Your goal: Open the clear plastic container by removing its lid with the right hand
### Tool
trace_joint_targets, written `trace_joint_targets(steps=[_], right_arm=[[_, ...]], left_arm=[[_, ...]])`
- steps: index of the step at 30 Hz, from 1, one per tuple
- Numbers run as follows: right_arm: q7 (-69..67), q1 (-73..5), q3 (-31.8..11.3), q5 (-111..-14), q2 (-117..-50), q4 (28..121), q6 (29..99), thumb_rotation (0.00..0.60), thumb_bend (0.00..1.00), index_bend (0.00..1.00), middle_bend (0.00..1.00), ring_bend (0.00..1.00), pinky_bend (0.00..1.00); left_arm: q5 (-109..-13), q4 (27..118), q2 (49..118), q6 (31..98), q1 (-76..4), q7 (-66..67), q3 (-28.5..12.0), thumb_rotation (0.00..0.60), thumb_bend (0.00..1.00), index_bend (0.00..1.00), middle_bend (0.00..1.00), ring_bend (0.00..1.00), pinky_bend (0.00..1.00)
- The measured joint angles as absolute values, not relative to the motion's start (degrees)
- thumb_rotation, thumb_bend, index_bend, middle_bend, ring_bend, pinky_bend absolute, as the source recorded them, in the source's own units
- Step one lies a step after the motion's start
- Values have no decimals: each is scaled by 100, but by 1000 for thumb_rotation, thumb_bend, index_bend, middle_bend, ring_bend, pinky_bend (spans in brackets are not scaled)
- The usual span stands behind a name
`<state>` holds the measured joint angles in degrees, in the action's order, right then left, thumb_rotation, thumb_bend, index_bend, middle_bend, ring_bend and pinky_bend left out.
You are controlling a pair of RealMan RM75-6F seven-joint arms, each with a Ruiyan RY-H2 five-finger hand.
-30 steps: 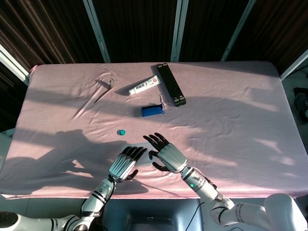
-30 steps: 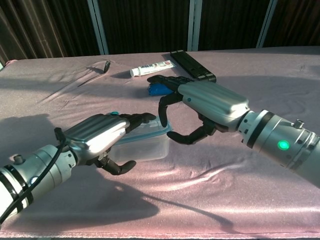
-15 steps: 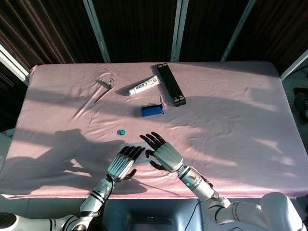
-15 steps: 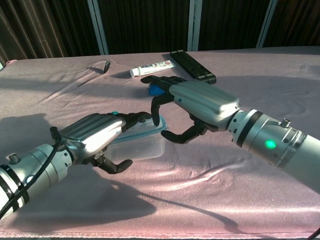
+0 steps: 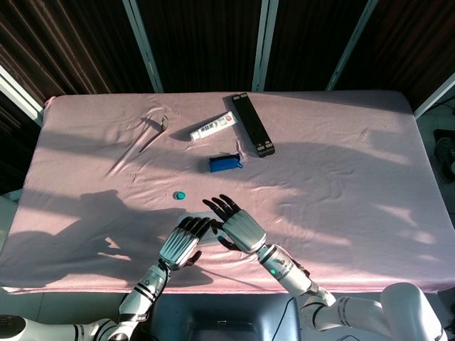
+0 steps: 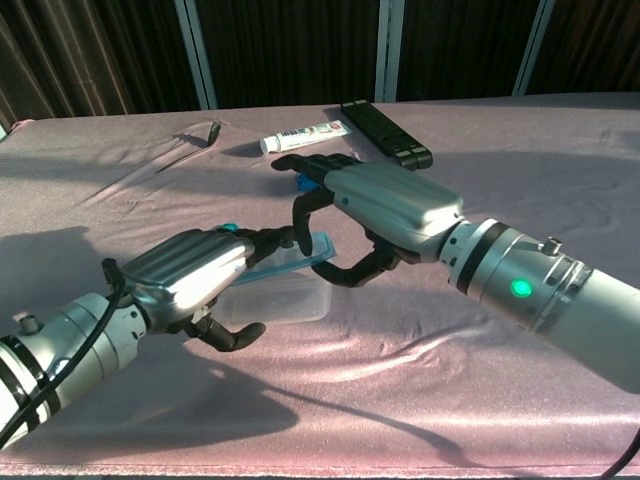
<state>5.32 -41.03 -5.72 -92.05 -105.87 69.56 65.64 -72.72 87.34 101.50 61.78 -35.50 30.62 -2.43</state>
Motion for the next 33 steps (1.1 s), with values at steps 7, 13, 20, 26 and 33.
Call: trace_joint_targets(steps=[7,13,20,26,33], right_arm=[[712,-4079,-575,-9192,-10685,6889,6647,600,492,823,189,18,103],[745,-4065,-572,-9214,-10637,6904,6713,600,492,840,198,21,106],[756,-4052,-585,-9236,-10558,6961,6784,600,492,847,202,25,109],[814,-4034,-581,-9304,-10414,7095,6884,600,492,847,203,27,111],[920,-4037,-632,-9367,-10363,7098,7017,600,491,847,207,35,120]], left_arm=[[-7328,8766,10132,6200,-3522,3000,-244,600,338,0,475,595,480],[-7496,8783,10119,6321,-3466,2845,-217,600,351,0,466,564,417],[-7756,8718,10118,6535,-3357,2473,-177,600,351,0,392,457,386],[-8351,8294,10161,6960,-3224,1477,-108,600,352,6,180,198,276],[-8881,7815,10181,7426,-3062,605,-43,600,352,6,57,43,211]])
